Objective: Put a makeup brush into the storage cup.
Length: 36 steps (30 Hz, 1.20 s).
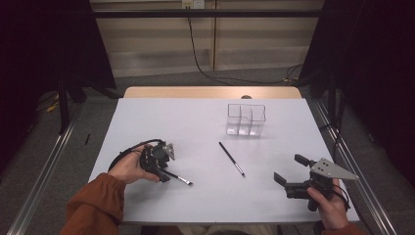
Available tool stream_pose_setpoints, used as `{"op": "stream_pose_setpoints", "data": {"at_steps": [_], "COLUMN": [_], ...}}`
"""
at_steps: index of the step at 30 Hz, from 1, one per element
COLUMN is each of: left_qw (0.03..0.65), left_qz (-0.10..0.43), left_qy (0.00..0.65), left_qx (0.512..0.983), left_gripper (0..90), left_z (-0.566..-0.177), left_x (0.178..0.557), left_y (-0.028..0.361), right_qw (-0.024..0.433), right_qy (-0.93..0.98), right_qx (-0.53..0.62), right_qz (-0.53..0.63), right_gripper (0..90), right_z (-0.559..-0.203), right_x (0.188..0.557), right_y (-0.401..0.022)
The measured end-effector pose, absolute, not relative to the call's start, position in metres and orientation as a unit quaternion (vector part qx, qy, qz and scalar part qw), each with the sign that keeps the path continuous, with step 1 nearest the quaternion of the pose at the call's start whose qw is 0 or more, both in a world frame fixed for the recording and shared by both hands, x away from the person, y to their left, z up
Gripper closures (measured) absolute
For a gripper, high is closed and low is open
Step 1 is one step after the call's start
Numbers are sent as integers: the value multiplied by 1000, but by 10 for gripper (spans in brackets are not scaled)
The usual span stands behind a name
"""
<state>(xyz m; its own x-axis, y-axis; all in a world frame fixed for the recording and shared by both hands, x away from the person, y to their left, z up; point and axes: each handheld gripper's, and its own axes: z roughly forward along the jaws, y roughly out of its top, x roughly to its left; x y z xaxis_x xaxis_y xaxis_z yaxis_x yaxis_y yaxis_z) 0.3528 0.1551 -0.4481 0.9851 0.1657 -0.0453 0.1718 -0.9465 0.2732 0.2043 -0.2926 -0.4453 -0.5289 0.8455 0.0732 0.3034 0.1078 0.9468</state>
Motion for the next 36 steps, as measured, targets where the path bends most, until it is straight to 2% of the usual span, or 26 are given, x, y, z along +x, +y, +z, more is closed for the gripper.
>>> {"op": "stream_pose_setpoints", "data": {"at_steps": [1,2,9,12,14,23,36], "left_qw": [141,139,137,137,136,131,177], "left_qz": [-12,-15,-12,-18,-21,-32,-29], "left_qy": [90,93,92,88,87,95,120], "left_qx": [986,986,986,986,987,986,976], "left_gripper": [498,555,648,763,799,842,844], "left_z": [-448,-448,-447,-447,-447,-446,-447], "left_x": [353,354,353,350,350,352,351], "left_y": [155,155,155,153,153,152,165], "right_qw": [258,257,257,256,256,254,255], "right_qy": [698,699,699,703,702,703,702], "right_qx": [411,411,411,413,413,412,413], "right_qz": [526,526,525,520,521,520,521], "right_gripper": [0,0,0,0,0,0,0], "right_z": [-445,-445,-445,-446,-446,-446,-446], "right_x": [204,204,204,205,205,205,205], "right_y": [-293,-293,-293,-293,-293,-292,-292]}}
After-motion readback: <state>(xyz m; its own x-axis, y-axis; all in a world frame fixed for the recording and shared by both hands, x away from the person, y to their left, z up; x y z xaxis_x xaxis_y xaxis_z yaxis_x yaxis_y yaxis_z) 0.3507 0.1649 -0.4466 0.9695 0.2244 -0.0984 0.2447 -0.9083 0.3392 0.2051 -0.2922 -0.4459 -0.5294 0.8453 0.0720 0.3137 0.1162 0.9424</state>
